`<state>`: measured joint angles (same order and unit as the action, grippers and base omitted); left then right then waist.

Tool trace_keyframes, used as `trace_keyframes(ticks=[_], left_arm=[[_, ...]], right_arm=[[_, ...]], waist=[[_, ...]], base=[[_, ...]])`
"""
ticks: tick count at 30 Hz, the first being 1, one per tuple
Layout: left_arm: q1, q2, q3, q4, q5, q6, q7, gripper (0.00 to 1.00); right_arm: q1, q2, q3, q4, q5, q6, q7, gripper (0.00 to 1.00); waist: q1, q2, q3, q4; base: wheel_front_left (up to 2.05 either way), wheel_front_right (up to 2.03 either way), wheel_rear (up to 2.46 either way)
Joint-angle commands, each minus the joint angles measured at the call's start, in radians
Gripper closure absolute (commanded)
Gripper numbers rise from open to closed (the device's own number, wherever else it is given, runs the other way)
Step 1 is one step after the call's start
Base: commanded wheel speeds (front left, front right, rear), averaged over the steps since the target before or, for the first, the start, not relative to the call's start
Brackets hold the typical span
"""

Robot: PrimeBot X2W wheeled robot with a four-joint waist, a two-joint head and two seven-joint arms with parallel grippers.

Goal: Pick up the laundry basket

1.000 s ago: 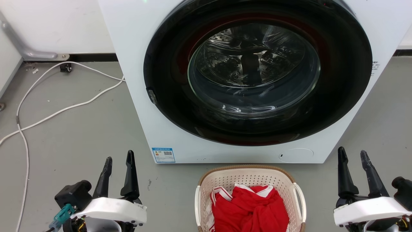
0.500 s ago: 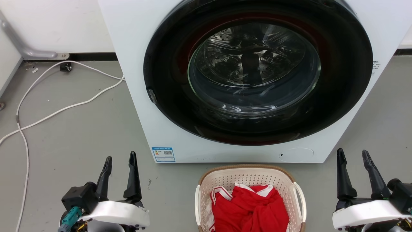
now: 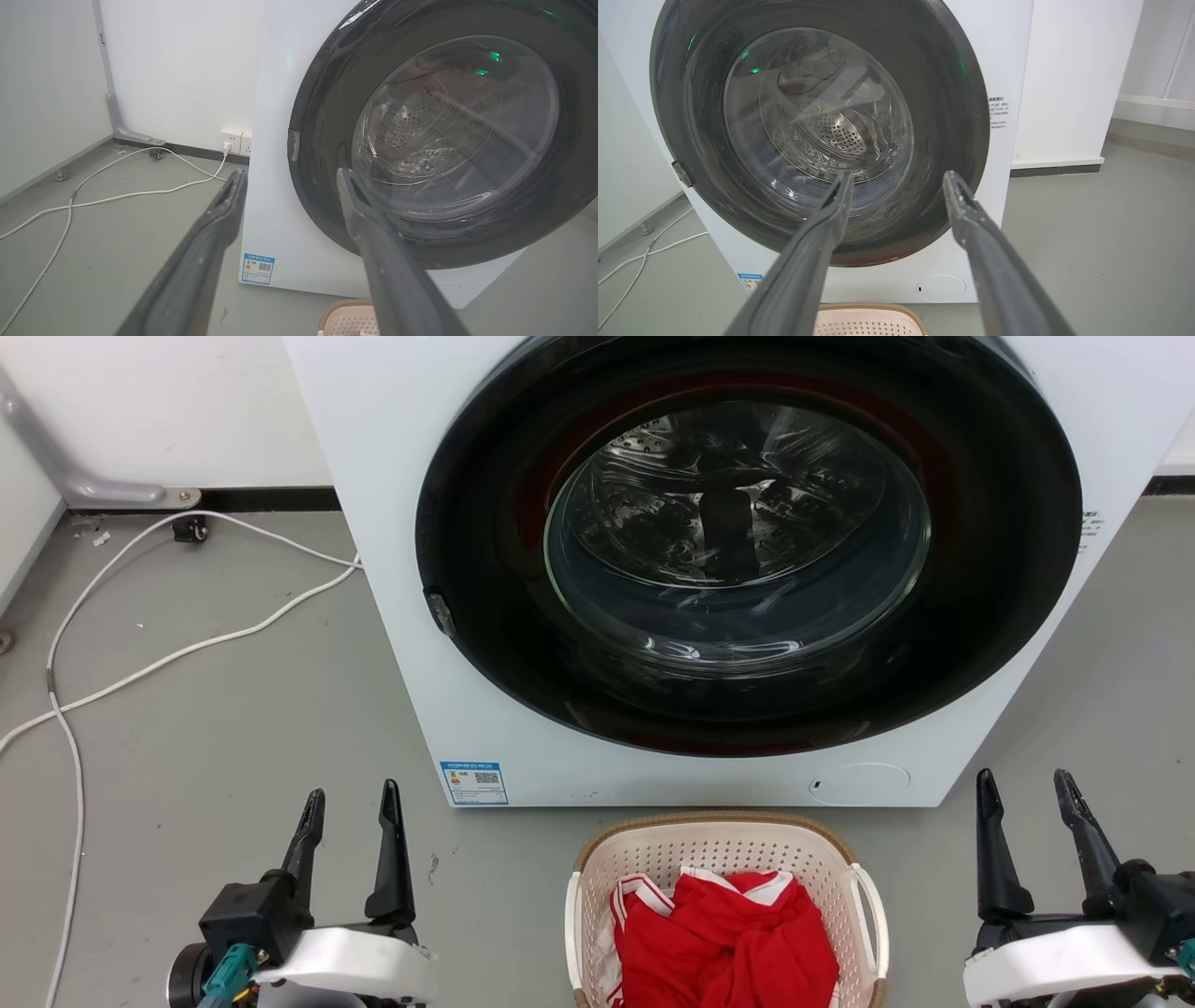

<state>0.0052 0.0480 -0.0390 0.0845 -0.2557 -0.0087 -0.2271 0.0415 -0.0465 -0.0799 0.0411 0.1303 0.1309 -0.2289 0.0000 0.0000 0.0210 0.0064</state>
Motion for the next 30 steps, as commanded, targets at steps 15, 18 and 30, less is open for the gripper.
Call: trace_keyframes(ticks=[15, 18, 30], left_arm=[[0.019, 0.004, -0.014, -0.002, 0.119, 0.012, -0.035, 0.0], [0.021, 0.003, -0.017, -0.005, 0.139, 0.016, -0.04, 0.0], [0.023, 0.003, -0.011, 0.003, 0.136, 0.015, -0.039, 0.0]], right_arm=[[0.027, -0.006, 0.001, -0.021, -0.118, 0.0, -0.033, 0.0], [0.027, -0.006, 0.002, -0.024, -0.139, 0.0, -0.038, 0.0], [0.025, -0.006, 0.005, -0.017, -0.125, 0.0, -0.037, 0.0]], waist=[[0.0, 0.0, -0.002, 0.005], [0.0, 0.0, -0.001, 0.007], [0.0, 0.0, 0.001, 0.005]], base=[[0.0, 0.0, 0.0], [0.0, 0.0, 0.0], [0.0, 0.0, 0.0]])
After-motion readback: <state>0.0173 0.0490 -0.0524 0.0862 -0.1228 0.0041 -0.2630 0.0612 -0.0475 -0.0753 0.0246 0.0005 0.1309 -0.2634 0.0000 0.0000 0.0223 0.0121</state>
